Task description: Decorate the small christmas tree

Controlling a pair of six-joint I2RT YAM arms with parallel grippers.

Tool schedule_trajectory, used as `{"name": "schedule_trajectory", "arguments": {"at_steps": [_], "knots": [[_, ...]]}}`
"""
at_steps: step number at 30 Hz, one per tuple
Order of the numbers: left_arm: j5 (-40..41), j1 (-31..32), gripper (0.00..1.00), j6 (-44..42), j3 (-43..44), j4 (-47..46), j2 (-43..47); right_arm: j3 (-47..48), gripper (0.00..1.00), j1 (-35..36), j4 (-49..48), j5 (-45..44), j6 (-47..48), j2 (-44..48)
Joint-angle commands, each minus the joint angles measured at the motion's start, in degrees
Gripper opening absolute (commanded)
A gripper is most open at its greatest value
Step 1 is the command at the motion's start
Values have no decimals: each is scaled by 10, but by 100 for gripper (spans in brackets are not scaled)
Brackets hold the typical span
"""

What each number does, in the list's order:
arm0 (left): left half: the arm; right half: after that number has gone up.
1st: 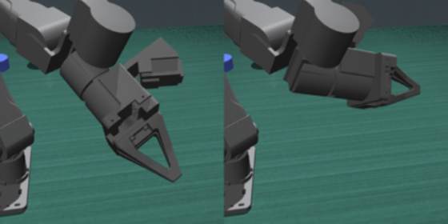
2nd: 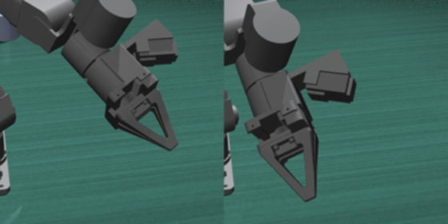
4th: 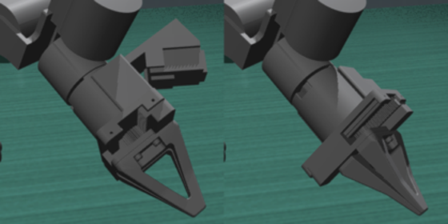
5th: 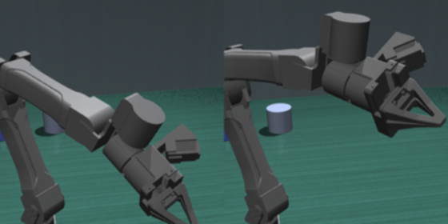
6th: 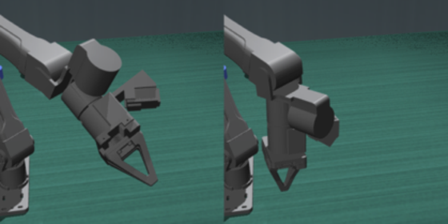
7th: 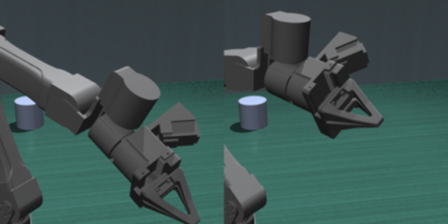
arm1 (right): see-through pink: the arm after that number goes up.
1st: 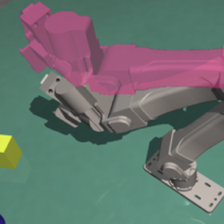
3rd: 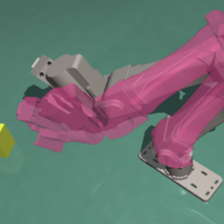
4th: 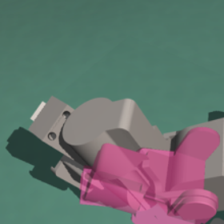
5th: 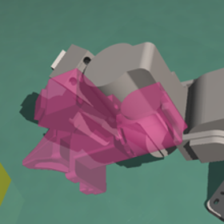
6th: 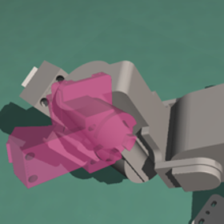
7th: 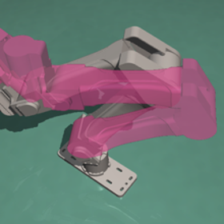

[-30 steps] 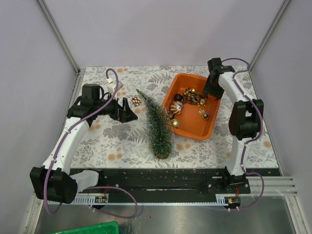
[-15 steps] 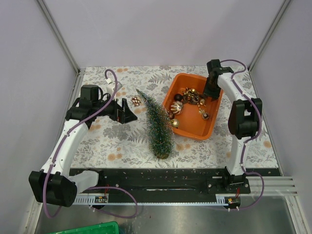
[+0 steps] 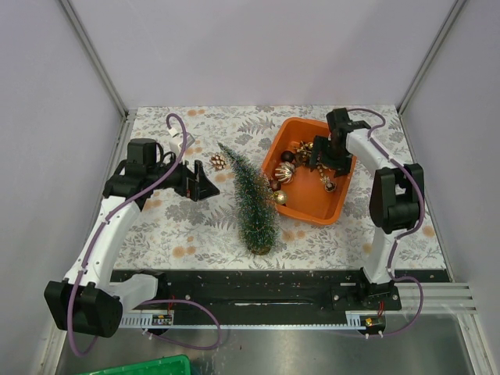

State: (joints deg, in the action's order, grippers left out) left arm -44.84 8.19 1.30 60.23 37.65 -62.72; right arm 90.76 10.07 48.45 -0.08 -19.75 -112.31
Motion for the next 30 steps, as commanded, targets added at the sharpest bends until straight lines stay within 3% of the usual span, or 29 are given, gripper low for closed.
{"name": "schedule_trajectory", "arguments": {"at_steps": [1,6,10,12,18,24,28,30], "knots": [[-13,-2,99,-9,2,-18,4,-10,90,6,-28,28,-1,50],[-15,-2,99,-8,3,-23,0,35,80,4,15,-17,-5,31],[-14,-3,99,-7,7,-21,-8,71,81,0,51,-92,-12,13],[-14,-2,99,-5,14,-22,-14,87,74,-6,64,-90,-11,-10],[-16,-2,99,-5,33,-13,-30,116,76,-7,88,-138,-6,-38],[-15,-2,99,-9,42,-13,-44,64,83,-7,-2,-197,-22,-11],[-11,-3,99,-9,43,-7,-44,76,81,-7,-1,-276,-33,-30],[-11,-3,99,-9,42,-5,-45,85,75,-7,16,-309,-35,-48]]}}
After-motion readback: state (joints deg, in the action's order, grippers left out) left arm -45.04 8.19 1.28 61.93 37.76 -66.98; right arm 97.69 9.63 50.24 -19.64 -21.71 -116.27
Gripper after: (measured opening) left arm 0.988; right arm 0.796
